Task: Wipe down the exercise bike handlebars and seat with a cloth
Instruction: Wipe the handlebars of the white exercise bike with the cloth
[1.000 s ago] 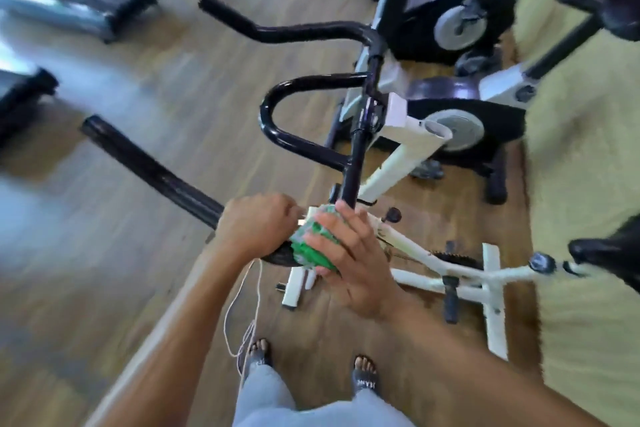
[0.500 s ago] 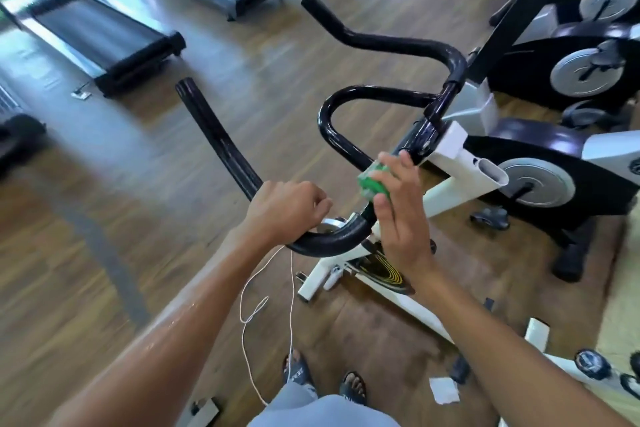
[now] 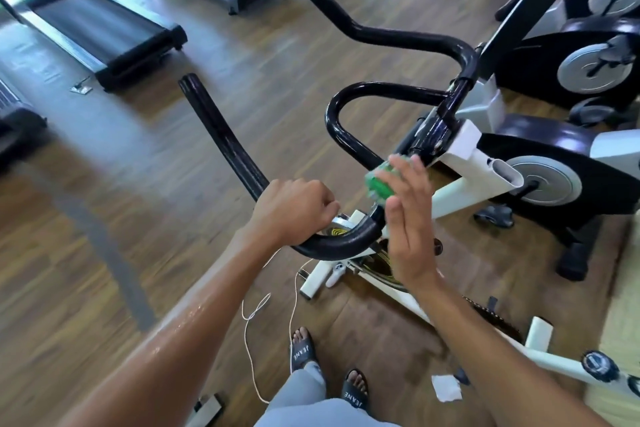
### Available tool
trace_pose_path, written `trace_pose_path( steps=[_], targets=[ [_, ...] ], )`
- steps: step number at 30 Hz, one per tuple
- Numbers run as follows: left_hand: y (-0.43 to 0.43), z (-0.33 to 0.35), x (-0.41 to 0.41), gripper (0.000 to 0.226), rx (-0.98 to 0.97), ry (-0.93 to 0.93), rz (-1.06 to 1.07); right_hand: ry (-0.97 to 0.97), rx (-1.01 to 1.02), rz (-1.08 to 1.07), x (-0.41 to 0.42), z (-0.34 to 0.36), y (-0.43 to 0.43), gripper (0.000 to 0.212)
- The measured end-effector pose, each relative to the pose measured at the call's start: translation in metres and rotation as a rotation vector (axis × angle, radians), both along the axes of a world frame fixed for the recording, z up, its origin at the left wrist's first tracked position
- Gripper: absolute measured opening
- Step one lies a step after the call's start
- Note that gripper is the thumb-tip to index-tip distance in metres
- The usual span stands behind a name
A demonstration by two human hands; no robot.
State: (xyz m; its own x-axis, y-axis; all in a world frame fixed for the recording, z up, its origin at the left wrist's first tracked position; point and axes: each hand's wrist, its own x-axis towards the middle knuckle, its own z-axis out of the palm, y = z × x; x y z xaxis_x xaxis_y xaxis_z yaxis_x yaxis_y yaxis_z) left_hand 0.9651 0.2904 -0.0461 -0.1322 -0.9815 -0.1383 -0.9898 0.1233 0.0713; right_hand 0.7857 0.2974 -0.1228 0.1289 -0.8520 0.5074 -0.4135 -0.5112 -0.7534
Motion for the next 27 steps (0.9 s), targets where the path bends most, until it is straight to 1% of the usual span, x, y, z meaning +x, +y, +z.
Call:
trace_pose_path(
  steps=[1, 3, 5, 7, 10, 11, 12, 15, 19, 21, 25, 27],
  targets=[
    [0.0, -0.001, 0.0, 0.04, 0.0, -0.007, -0.007, 0.027, -0.038, 0.036, 0.001, -0.004, 0.01, 0.044],
    [0.0, 0.0, -0.001, 0.04, -0.008, -0.017, -0.018, 0.076, -0.112, 0.068, -0.004, -0.005, 0.004, 0.044],
    [0.0, 0.0, 0.0, 0.04, -0.01, -0.011, -0.025, 0.051, -0.078, 0.006, -0.008, 0.0, -0.018, 0.042],
    [0.0, 0.0, 0.0, 0.04, -0.002, -0.008, -0.032, 0.001, -0.038, -0.051, -0.005, 0.002, -0.02, 0.041],
    [0.0, -0.001, 0.0, 0.04, 0.004, -0.015, -0.035, 0.054, -0.133, 0.009, -0.001, -0.008, 0.002, 0.043],
    [-0.001, -0.001, 0.0, 0.04, 0.004, -0.016, -0.034, 0.074, -0.157, 0.028, -0.005, -0.009, -0.003, 0.042],
    [-0.001, -0.001, 0.0, 0.039, 0.007, -0.017, -0.034, 0.081, -0.151, 0.022, -0.01, -0.006, -0.014, 0.041],
    [-0.001, 0.0, 0.0, 0.039, 0.015, -0.022, -0.035, 0.048, -0.022, -0.047, -0.014, 0.003, -0.03, 0.041],
    [0.002, 0.0, 0.0, 0.037, 0.005, -0.016, -0.03, 0.058, -0.051, 0.036, -0.002, -0.005, 0.011, 0.04],
    [0.001, 0.001, 0.0, 0.037, -0.022, 0.006, -0.025, 0.078, -0.039, 0.031, -0.005, -0.001, 0.004, 0.041],
    [0.0, -0.001, 0.002, 0.037, -0.028, 0.09, -0.027, 0.039, 0.089, -0.044, -0.005, 0.013, -0.012, 0.04],
    [0.001, -0.001, 0.003, 0.031, -0.031, 0.148, -0.015, 0.027, 0.15, -0.051, -0.003, 0.02, -0.006, 0.038]
  ],
)
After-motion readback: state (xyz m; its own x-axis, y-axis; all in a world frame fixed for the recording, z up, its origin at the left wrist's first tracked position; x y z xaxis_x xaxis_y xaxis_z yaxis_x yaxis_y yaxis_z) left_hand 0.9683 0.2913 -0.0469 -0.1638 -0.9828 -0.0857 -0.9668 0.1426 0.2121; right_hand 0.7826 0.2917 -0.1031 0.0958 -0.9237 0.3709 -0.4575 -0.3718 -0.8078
